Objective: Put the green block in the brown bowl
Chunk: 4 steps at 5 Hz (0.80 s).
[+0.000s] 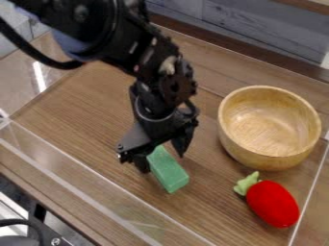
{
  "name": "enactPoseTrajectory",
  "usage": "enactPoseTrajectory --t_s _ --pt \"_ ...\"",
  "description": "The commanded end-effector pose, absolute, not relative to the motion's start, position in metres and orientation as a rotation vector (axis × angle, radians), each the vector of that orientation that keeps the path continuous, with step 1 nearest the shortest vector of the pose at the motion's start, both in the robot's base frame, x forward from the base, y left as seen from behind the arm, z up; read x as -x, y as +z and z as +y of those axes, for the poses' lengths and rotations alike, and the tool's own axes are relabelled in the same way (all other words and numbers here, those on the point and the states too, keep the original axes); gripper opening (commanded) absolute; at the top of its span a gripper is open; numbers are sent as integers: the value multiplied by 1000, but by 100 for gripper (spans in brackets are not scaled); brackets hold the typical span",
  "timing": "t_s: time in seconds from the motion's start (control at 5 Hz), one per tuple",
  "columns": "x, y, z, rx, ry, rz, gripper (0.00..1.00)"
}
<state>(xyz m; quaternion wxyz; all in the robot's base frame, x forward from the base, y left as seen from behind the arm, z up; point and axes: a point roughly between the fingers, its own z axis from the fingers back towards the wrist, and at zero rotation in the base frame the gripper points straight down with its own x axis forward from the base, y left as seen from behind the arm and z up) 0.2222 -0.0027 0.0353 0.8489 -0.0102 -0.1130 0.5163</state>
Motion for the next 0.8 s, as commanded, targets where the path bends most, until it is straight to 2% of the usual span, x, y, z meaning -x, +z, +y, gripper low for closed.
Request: enactPoseTrajectory --t_s 0.0,0.2,0.6 --pt "-229 36 5 14 1046 -258 100" --pt "-231 30 10 -3 1016 -256 100" --pt "-222 63 -2 -17 1047 -228 100"
